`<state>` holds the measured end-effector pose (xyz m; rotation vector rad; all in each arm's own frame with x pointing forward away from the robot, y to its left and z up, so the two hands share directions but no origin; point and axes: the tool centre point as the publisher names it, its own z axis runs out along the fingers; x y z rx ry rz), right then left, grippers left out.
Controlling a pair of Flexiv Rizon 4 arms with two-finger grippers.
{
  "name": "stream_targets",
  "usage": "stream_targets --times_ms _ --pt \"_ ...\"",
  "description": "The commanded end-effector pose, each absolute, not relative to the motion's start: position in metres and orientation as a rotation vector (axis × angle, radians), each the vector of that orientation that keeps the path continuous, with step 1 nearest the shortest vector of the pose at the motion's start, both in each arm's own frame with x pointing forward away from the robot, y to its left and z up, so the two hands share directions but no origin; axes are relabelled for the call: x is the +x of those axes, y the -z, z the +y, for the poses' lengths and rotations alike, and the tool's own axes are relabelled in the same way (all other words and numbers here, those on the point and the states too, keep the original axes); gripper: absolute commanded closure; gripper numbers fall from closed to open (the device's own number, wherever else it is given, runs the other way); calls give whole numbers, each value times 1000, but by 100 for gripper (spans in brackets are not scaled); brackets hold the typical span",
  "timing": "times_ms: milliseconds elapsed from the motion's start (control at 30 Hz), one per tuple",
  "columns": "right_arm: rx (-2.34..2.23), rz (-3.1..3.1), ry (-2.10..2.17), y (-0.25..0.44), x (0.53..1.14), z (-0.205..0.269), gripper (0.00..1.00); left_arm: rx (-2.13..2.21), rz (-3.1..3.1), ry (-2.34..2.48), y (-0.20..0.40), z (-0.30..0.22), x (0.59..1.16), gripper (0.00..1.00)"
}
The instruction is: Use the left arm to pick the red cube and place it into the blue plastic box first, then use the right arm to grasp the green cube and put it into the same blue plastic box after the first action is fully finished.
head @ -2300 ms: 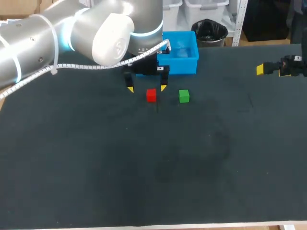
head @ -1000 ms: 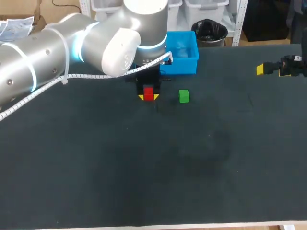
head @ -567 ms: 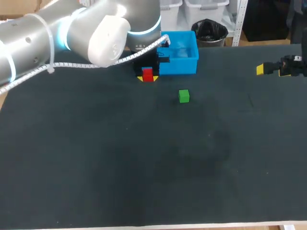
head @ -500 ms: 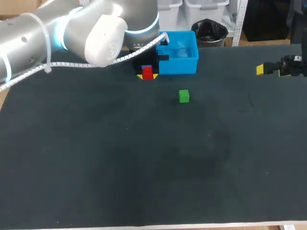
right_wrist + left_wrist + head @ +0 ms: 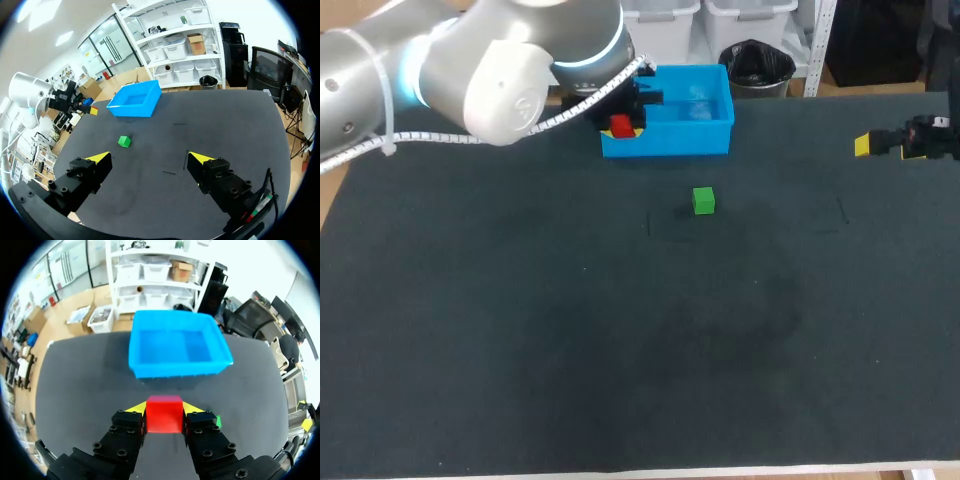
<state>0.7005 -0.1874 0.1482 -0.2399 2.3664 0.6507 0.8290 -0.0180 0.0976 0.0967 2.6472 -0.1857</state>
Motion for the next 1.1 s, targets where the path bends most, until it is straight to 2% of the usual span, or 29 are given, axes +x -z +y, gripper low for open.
stream_targets --times_ms 33,600,1100 --pt "-235 2370 -643 -149 700 -186 0 95 2635 201 -104 -22 847 100" --pt "-235 2370 -643 -149 700 -186 0 129 2532 356 -139 -48 921 100" --pt "-235 2370 -643 -149 700 -186 0 86 2473 547 -128 -53 970 100"
